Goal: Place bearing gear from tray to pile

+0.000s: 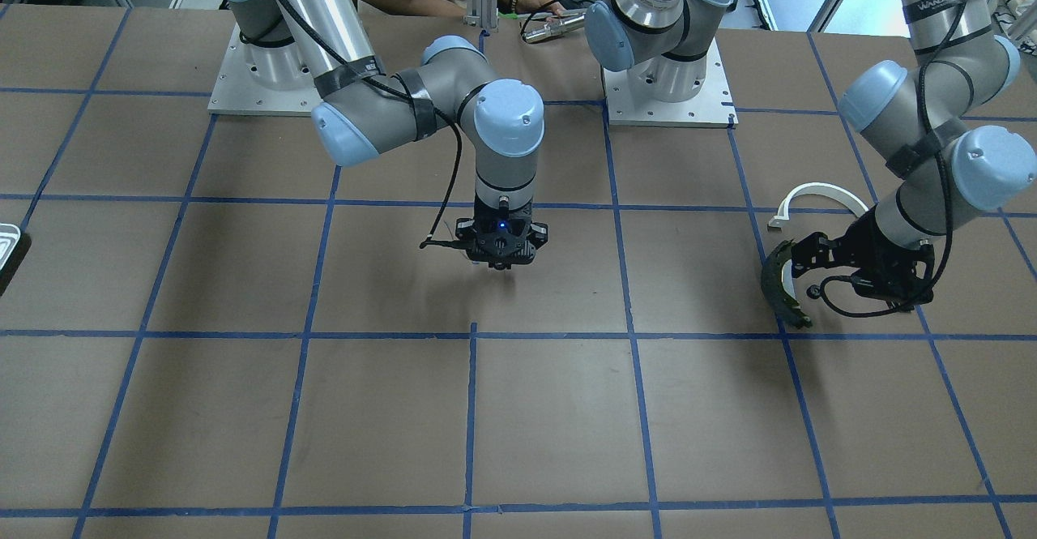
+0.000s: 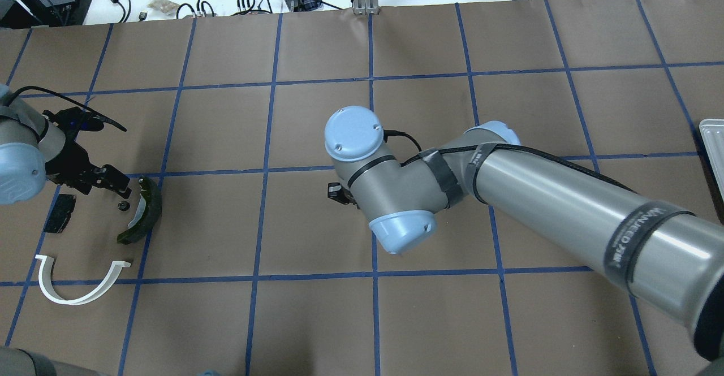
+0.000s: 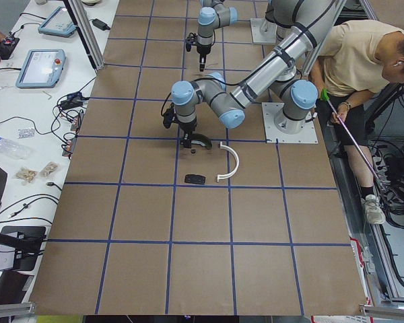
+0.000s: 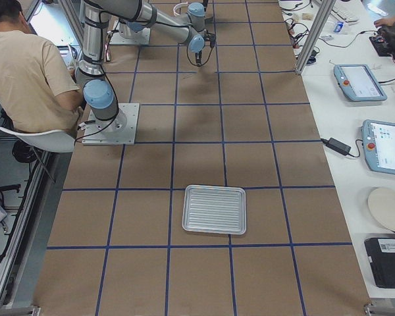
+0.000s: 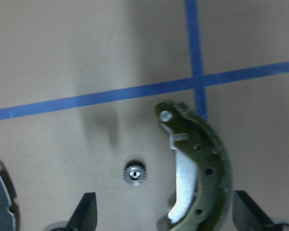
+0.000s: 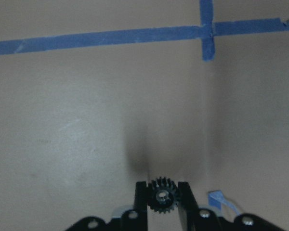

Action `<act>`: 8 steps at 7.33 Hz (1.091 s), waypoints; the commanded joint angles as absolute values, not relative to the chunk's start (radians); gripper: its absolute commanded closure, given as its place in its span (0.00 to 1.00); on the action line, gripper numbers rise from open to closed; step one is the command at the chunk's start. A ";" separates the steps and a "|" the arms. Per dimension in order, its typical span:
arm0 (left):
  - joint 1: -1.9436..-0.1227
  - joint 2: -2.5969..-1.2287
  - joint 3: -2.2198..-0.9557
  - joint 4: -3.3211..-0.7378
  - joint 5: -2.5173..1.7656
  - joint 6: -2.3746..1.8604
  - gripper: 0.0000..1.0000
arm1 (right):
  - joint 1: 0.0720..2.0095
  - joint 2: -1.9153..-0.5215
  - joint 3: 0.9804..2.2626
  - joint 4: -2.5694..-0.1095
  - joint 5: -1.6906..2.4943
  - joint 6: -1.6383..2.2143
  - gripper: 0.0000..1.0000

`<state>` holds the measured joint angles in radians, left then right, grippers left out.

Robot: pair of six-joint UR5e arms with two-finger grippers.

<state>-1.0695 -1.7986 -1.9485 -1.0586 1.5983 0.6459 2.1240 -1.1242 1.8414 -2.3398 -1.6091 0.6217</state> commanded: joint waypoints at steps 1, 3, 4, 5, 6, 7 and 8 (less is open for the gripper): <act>-1.208 -1.763 -1.890 -1.190 1.597 0.448 0.00 | 2.106 -1.118 1.824 -2.341 -1.611 0.630 0.01; -1.332 -1.752 -1.870 -1.201 1.595 0.274 0.00 | 1.963 -1.173 1.793 -2.250 -1.615 0.491 0.00; -1.412 -1.758 -1.874 -1.201 1.592 0.147 0.00 | 1.874 -1.263 1.781 -2.133 -1.617 0.295 0.00; -1.527 -1.779 -1.862 -1.186 1.591 0.096 0.00 | 1.773 -1.325 1.772 -2.094 -1.612 0.206 0.00; -1.648 -1.805 -1.852 -1.184 1.594 -0.026 0.00 | 1.713 -1.371 1.747 -2.003 -1.602 0.162 0.00; -1.745 -1.842 -1.853 -1.161 1.589 -0.213 0.00 | 1.685 -1.385 1.664 -1.852 -1.589 0.157 0.00; -1.837 -1.877 -1.858 -1.102 1.542 -0.309 0.00 | 1.683 -1.406 1.576 -1.732 -1.595 0.135 0.00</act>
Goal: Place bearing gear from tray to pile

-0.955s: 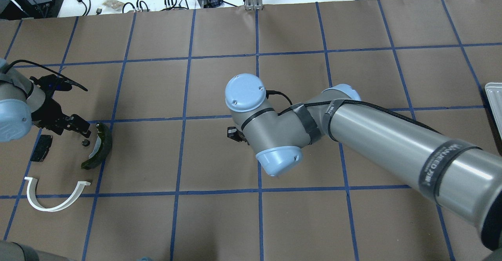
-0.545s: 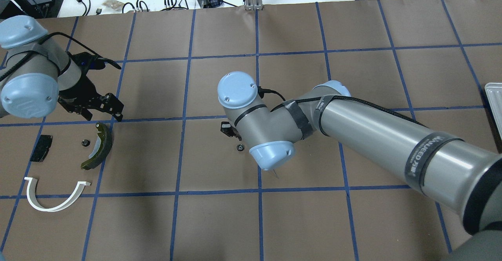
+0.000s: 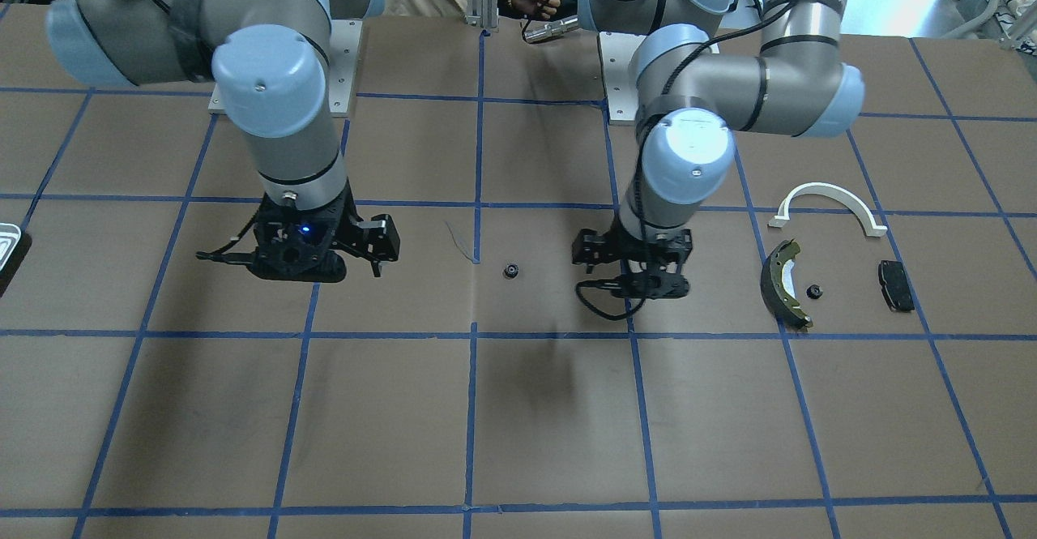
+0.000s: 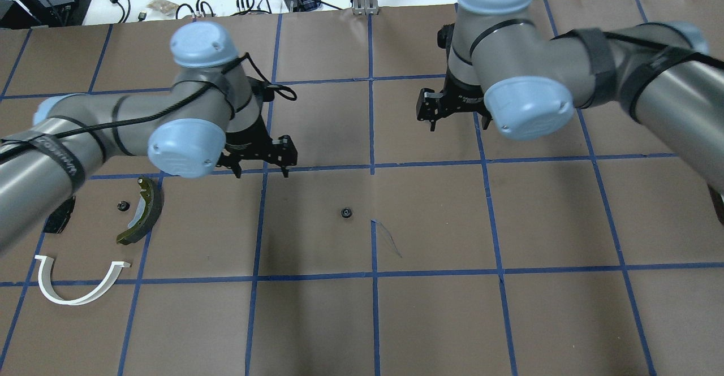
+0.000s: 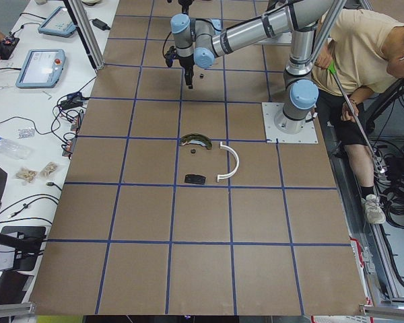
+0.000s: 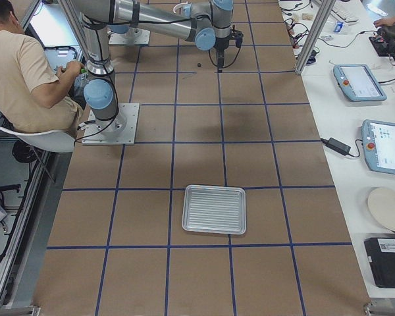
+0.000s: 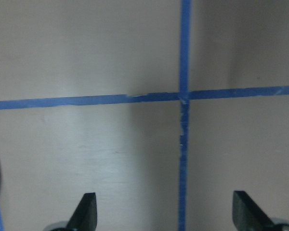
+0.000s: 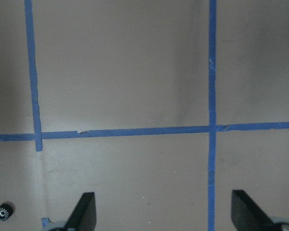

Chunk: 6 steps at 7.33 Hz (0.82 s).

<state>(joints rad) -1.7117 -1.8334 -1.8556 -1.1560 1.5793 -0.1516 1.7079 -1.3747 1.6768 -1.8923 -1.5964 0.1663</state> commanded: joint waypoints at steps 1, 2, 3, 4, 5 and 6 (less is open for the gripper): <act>-1.888 -1.922 -1.861 -1.039 1.523 -0.410 0.00 | 1.681 -1.448 1.550 -1.650 -1.598 0.133 0.00; -1.911 -1.949 -1.856 -1.005 1.525 -0.419 0.00 | 1.680 -1.492 1.549 -1.637 -1.594 0.127 0.00; -1.931 -1.963 -1.864 -0.990 1.523 -0.431 0.00 | 1.678 -1.493 1.551 -1.641 -1.595 0.047 0.00; -1.942 -1.977 -1.890 -0.989 1.525 -0.428 0.00 | 1.646 -1.494 1.551 -1.646 -1.597 -0.010 0.00; -1.942 -1.989 -1.920 -0.954 1.528 -0.414 0.00 | 1.623 -1.503 1.551 -1.638 -1.588 -0.009 0.00; -1.942 -1.980 -1.924 -0.930 1.532 -0.420 0.00 | 1.629 -1.512 1.540 -1.641 -1.598 0.024 0.00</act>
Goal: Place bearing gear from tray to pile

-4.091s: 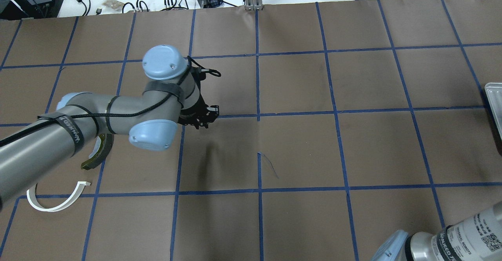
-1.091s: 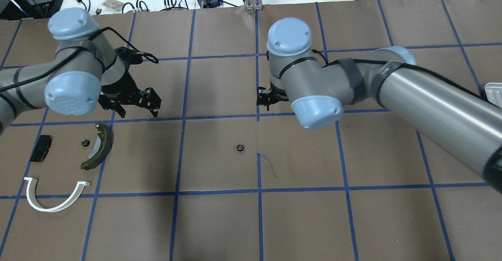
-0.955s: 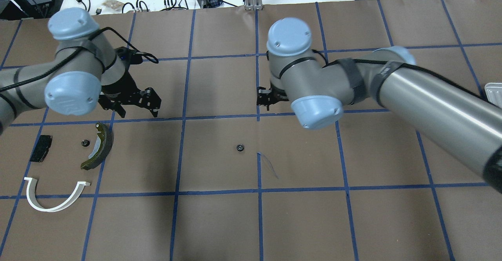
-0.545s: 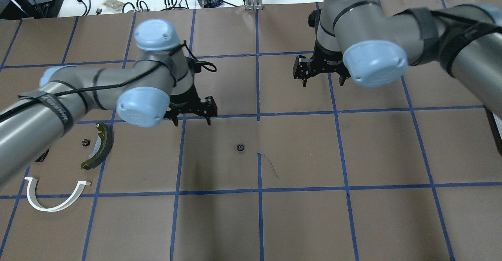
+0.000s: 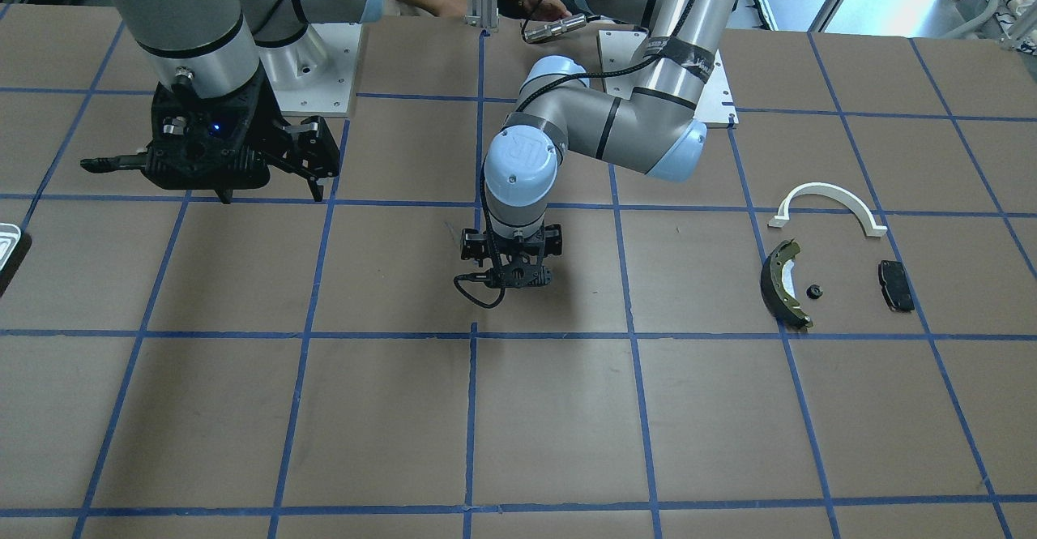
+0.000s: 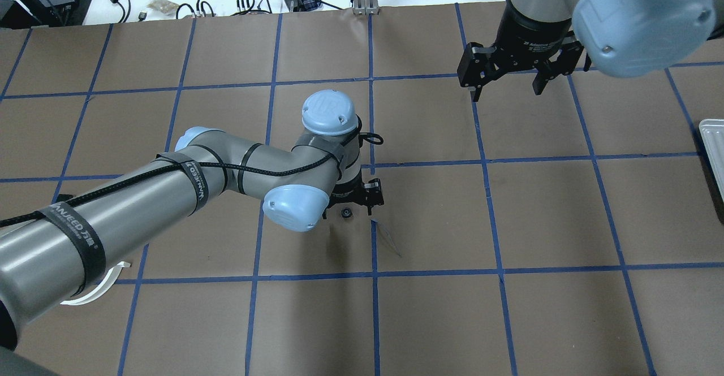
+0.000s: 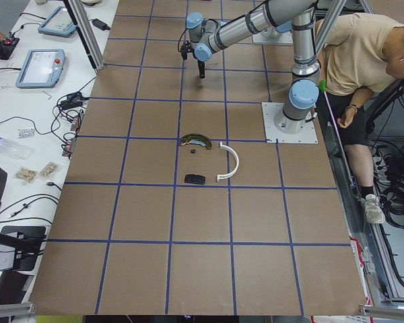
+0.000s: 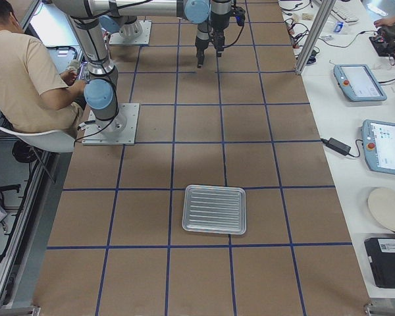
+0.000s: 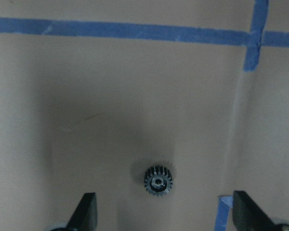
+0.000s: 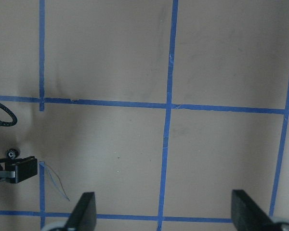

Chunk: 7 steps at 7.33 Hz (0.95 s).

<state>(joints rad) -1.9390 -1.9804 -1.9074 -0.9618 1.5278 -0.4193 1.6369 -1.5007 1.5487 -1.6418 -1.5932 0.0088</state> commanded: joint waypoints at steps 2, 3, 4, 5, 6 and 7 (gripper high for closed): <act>-1.942 -1.986 -1.924 -0.920 1.539 -0.411 0.51 | 1.629 -1.517 1.526 -1.634 -1.603 0.104 0.00; -1.941 -1.988 -1.919 -0.922 1.536 -0.411 0.75 | 1.629 -1.557 1.534 -1.594 -1.618 0.097 0.00; -1.939 -1.988 -1.917 -0.920 1.529 -0.411 0.96 | 1.625 -1.583 1.531 -1.565 -1.609 0.074 0.00; -1.936 -1.987 -1.916 -0.920 1.529 -0.411 1.00 | 1.614 -1.571 1.546 -1.557 -1.621 0.071 0.00; -1.934 -1.983 -1.914 -0.919 1.529 -0.411 1.00 | 1.612 -1.522 1.520 -1.568 -1.615 0.071 0.00; -1.912 -1.961 -1.910 -0.919 1.528 -0.410 1.00 | 1.608 -1.503 1.472 -1.568 -1.603 0.057 0.00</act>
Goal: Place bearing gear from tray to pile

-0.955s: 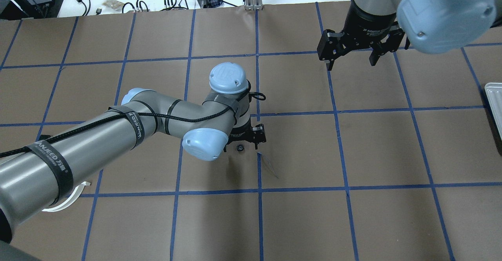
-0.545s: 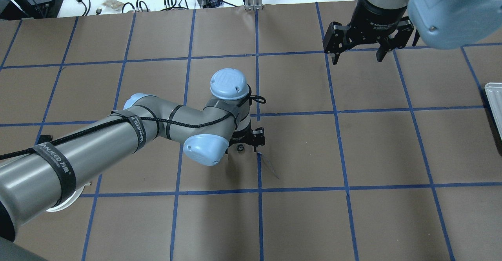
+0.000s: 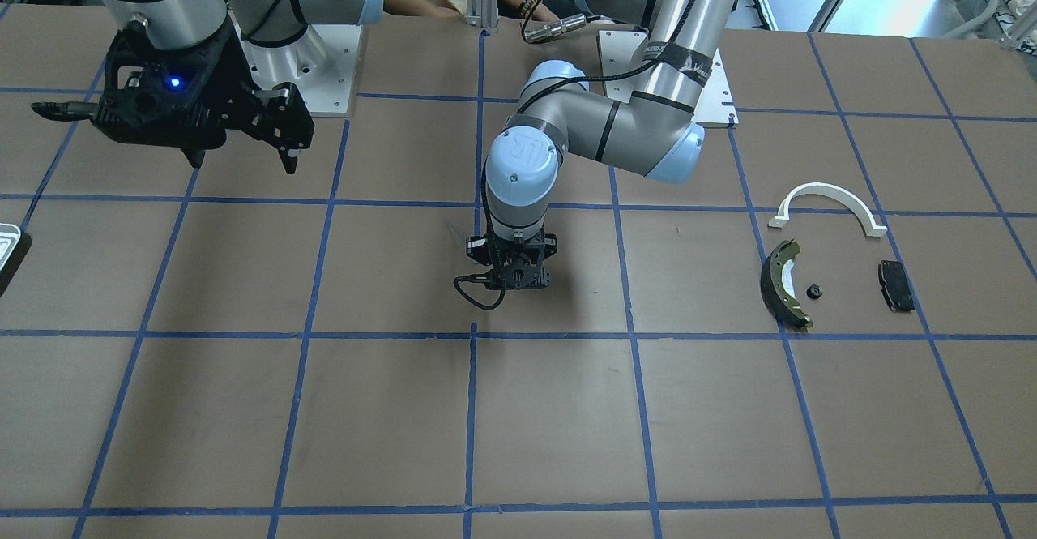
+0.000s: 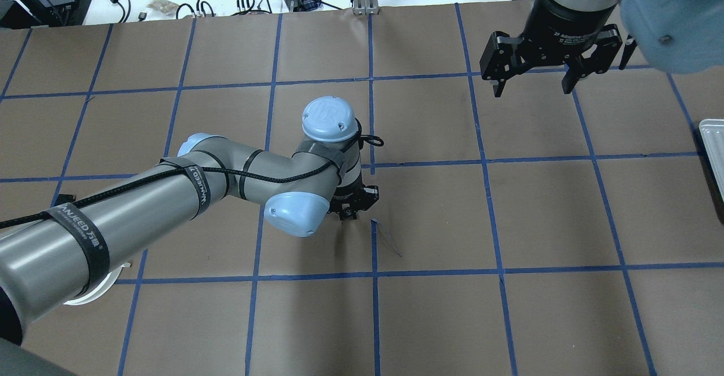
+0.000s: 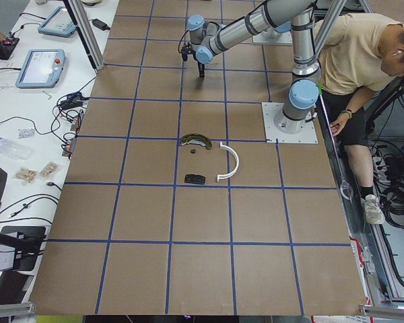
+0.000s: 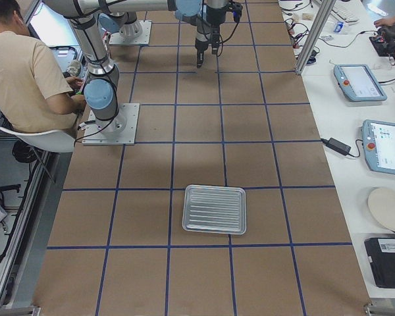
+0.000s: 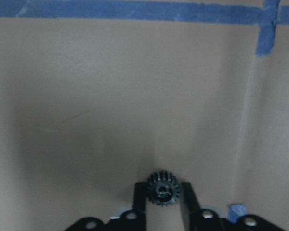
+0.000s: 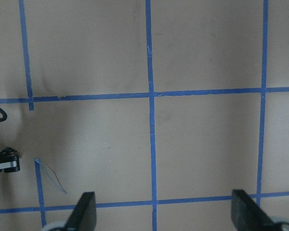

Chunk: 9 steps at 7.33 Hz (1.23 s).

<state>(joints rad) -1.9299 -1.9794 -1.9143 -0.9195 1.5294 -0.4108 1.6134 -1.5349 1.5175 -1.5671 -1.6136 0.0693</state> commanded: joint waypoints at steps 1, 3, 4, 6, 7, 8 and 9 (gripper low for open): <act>-1.864 -1.941 -1.872 -0.942 1.532 -0.396 1.00 | 1.608 -1.456 1.447 -1.610 -1.518 0.055 0.00; -1.699 -1.889 -1.713 -1.305 1.543 -0.156 1.00 | 1.609 -1.440 1.447 -1.628 -1.512 0.055 0.00; -1.599 -1.859 -1.650 -1.483 1.548 0.012 1.00 | 1.608 -1.453 1.459 -1.628 -1.529 0.055 0.00; -1.397 -1.827 -1.643 -1.539 1.662 0.280 1.00 | 1.611 -1.483 1.508 -1.631 -1.563 0.066 0.00; -1.294 -1.835 -1.643 -1.539 1.763 0.358 1.00 | 1.612 -1.492 1.514 -1.629 -1.562 0.067 0.00; -1.193 -1.853 -1.641 -1.523 1.804 0.476 1.00 | 1.612 -1.493 1.514 -1.629 -1.559 0.066 0.00; -1.110 -1.870 -1.647 -1.470 1.805 0.586 1.00 | 1.612 -1.496 1.516 -1.623 -1.560 0.066 0.00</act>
